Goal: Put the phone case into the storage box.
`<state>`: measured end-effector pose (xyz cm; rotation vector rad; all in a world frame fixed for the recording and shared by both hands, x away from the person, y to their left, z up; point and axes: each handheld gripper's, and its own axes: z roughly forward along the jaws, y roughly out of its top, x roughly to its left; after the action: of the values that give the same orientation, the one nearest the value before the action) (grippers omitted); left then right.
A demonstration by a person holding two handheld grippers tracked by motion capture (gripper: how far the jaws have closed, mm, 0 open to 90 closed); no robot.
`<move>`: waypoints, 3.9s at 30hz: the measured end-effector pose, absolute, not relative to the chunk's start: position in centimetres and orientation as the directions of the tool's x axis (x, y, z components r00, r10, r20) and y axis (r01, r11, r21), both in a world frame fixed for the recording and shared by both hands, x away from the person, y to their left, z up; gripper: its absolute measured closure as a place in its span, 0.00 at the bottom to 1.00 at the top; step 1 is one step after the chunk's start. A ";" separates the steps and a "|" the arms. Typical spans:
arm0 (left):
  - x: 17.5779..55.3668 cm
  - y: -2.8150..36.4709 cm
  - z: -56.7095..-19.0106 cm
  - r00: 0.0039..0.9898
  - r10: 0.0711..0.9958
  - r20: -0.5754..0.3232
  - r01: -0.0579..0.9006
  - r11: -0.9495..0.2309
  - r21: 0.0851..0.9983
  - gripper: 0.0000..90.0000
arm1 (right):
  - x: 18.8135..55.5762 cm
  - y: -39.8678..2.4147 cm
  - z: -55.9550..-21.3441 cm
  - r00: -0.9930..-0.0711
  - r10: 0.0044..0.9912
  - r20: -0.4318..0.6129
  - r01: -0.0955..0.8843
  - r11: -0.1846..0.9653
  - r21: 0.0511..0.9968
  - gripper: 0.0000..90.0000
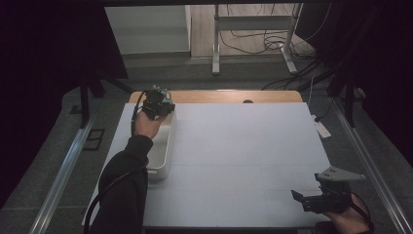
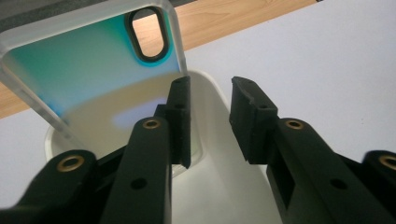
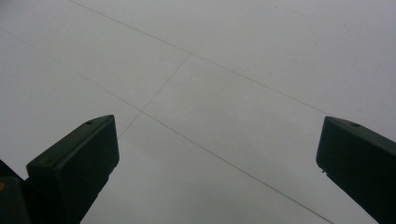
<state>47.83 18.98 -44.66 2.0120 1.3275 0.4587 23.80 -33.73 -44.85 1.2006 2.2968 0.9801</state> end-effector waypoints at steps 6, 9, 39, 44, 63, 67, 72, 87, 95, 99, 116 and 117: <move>47.5 19.1 -44.6 0.430 0.899 -0.085 0.665 -0.251 0.703 0.69 | 23.8 -33.8 -44.9 -0.567 0.823 -0.005 0.565 0.394 0.725 0.00; 47.3 19.2 -44.6 0.434 0.896 -0.096 0.665 -0.246 0.705 0.67 | 23.8 -33.8 -44.9 -0.568 0.823 -0.005 0.565 0.395 0.725 0.00; 45.4 19.8 -44.2 0.481 0.863 -0.152 0.638 -0.226 0.736 0.26 | 24.0 -33.9 -44.9 -0.543 0.840 0.005 0.583 0.372 0.722 0.00; 45.1 19.9 -44.0 0.500 0.851 -0.161 0.636 -0.235 0.735 0.18 | 24.0 -33.8 -44.9 -0.540 0.842 0.002 0.584 0.373 0.721 0.00; 43.2 19.5 -43.2 0.555 0.817 -0.156 0.592 -0.256 0.764 0.01 | 24.0 -33.8 -44.9 -0.542 0.840 -0.001 0.584 0.378 0.718 0.00; 42.7 19.5 -43.3 0.565 0.809 -0.159 0.587 -0.259 0.767 0.01 | 24.0 -33.8 -44.9 -0.543 0.840 -0.002 0.584 0.379 0.717 0.00; 42.1 19.4 -43.3 0.571 0.805 -0.161 0.588 -0.264 0.764 0.00 | 24.0 -33.8 -44.9 -0.544 0.839 -0.002 0.585 0.381 0.716 0.00; 40.5 19.4 -43.6 0.589 0.794 -0.154 0.572 -0.274 0.773 0.00 | 24.0 -33.7 -44.9 -0.545 0.839 -0.003 0.586 0.383 0.714 0.00; 39.4 19.5 -43.5 0.593 0.789 -0.158 0.556 -0.260 0.789 0.00 | 24.0 -33.7 -44.9 -0.544 0.839 -0.003 0.587 0.383 0.714 0.00; 39.0 19.6 -43.5 0.595 0.788 -0.159 0.552 -0.256 0.794 0.00 | 24.0 -33.7 -44.9 -0.543 0.840 -0.003 0.587 0.382 0.714 0.00; 36.8 20.1 -43.4 0.600 0.785 -0.154 0.545 -0.261 0.797 0.00 | 23.9 -33.7 -44.9 -0.545 0.839 -0.001 0.585 0.381 0.716 0.00; 36.6 20.1 -43.4 0.598 0.788 -0.149 0.543 -0.261 0.798 0.00 | 23.9 -33.7 -44.9 -0.545 0.839 0.000 0.585 0.380 0.716 0.00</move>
<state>36.61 20.10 -43.41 1.9461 1.0603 0.3509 23.92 -33.75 -44.86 1.2386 2.2815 0.9621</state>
